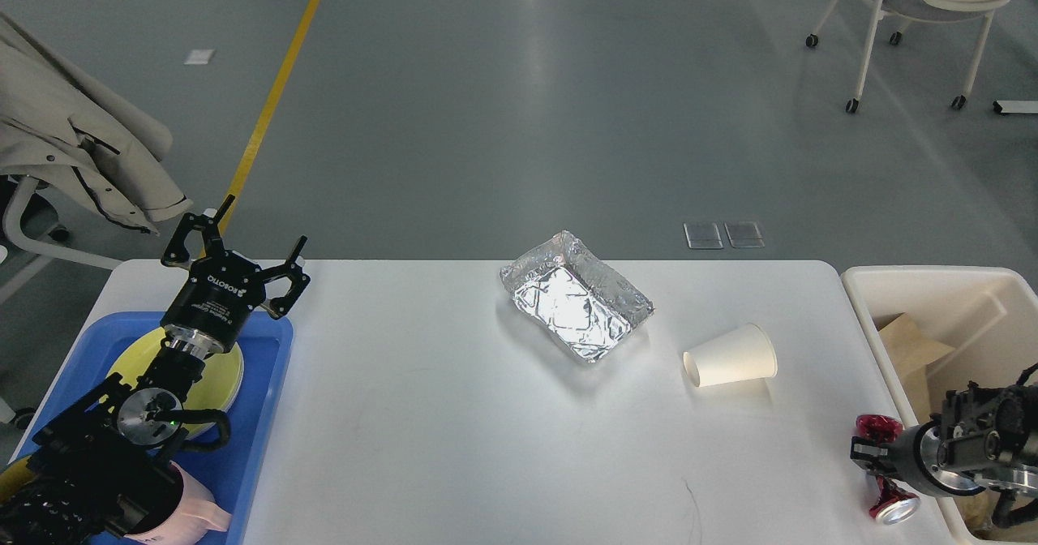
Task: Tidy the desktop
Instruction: 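Grasp the red can and drop it into the white bin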
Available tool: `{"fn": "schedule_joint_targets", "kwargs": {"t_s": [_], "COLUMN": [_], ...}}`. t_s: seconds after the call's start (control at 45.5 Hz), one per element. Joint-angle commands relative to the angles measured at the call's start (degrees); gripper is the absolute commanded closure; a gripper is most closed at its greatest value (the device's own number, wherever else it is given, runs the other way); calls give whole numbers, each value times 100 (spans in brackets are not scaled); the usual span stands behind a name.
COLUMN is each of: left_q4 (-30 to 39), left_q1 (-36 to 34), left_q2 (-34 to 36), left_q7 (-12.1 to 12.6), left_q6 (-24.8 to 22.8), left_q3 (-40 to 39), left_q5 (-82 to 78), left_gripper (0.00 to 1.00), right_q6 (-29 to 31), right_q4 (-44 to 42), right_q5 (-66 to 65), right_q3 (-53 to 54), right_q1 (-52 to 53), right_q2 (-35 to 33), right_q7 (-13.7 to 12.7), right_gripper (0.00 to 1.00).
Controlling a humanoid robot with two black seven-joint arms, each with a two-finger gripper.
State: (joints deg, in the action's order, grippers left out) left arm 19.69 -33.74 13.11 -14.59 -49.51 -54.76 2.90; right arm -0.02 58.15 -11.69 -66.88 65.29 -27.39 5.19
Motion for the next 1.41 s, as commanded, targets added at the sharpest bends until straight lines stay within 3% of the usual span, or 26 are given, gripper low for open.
{"fn": "schedule_joint_targets", "kwargs": {"t_s": [0.0,0.11,0.22,0.351,0.417,0.483,0.549,0.681,0.79,0.878,1.142,1.207,1.229,1.383], "left_q4": [0,0,0,0,0,0,0,0,0,0,0,0,0,0], "left_q1": [-1,-1,-1,-1,-1,-1,-1,-1,-1,-1,-1,-1,-1,-1], "left_q2": [-1,-1,7,-1,-1,-1,-1,-1,-1,-1,-1,-1,-1,-1], "left_q7": [0,0,0,0,0,0,0,0,0,0,0,0,0,0], "left_q6": [3,-6,-6,-6,-6,3,-6,-6,3,3,-6,3,-6,-6], "left_q3": [0,0,0,0,0,0,0,0,0,0,0,0,0,0], "left_q5": [0,0,0,0,0,0,0,0,0,0,0,0,0,0], "left_gripper": [0,0,0,0,0,0,0,0,0,0,0,0,0,0], "right_q6": [11,168,1028,2977,4243,5115,5468,5502,5443,4864,1744,1287,1050,504], "right_q4": [249,986,1927,2526,2500,2447,2455,2429,2193,1692,-1480,-1999,-2279,-3545], "right_q5": [9,-53,-386,-1072,-1195,-1274,-1459,-1617,-1696,-1959,-2119,-1646,-1217,-642], "right_q3": [-53,-395,-1300,-2066,-2084,-1935,-1742,-1671,-1758,-1794,-1312,-706,-173,912], "right_q1": [255,1404,3520,6447,7644,8454,8903,9115,8870,8028,2827,1552,651,-1201], "right_q2": [-187,-758,-1207,-1322,-1330,-1330,-1348,-1357,-1374,-1584,-1796,-1735,-1595,-918], "right_q7": [52,122,263,526,535,544,544,544,535,527,553,544,509,483], "right_gripper": [100,100,100,100,100,100,100,100,100,100,100,100,100,100]}}
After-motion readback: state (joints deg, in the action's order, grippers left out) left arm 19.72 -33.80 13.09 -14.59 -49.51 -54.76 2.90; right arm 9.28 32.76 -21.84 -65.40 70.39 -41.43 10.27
